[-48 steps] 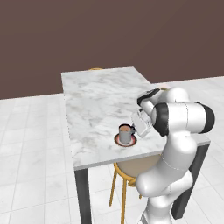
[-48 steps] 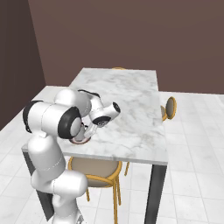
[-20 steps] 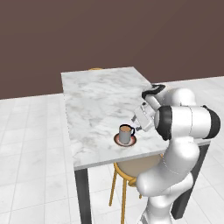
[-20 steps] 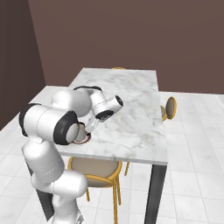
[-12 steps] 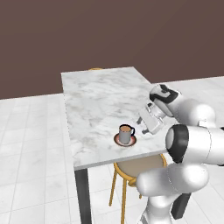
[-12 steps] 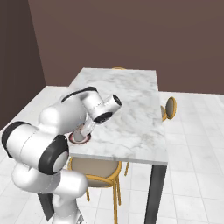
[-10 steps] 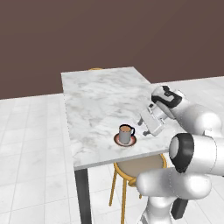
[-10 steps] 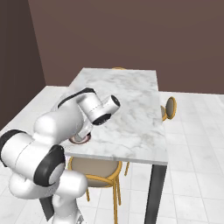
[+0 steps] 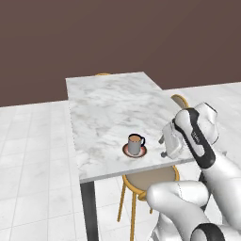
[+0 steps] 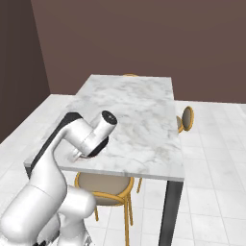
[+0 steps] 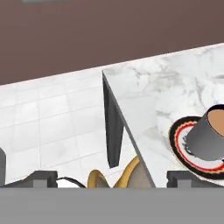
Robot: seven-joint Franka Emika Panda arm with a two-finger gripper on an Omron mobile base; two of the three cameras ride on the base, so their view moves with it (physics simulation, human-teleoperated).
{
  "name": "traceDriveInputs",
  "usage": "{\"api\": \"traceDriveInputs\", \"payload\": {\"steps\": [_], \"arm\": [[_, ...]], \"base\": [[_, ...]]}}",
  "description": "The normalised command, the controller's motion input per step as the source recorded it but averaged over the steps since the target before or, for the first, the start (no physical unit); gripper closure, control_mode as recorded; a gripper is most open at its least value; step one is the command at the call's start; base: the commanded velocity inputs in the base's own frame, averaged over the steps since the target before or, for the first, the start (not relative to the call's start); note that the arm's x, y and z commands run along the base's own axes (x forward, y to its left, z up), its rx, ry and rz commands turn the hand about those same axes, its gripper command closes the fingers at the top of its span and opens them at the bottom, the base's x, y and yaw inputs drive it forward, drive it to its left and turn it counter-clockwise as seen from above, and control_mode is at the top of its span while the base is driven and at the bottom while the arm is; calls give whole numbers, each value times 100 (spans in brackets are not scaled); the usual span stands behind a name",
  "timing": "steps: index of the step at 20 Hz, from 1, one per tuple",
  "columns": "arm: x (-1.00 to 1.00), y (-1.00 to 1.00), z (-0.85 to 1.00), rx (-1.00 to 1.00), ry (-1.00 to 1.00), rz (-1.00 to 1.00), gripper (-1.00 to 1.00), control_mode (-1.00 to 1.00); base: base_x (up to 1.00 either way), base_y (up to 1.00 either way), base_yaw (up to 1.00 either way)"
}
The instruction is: Pick the cup of tea, navigate to the dining table, and place it on the saucer.
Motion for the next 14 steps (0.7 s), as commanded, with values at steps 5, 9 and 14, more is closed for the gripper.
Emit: {"api": "traceDriveInputs", "payload": {"steps": [5, 9, 14], "arm": [[-100, 0, 67, -11, 0, -19, -100, -100], [-100, 0, 65, -5, 0, -20, -100, -100], [-100, -10, 60, 0, 0, -20, -100, -100]], "base": [[0, 0, 0], [0, 0, 0], [0, 0, 0]]}}
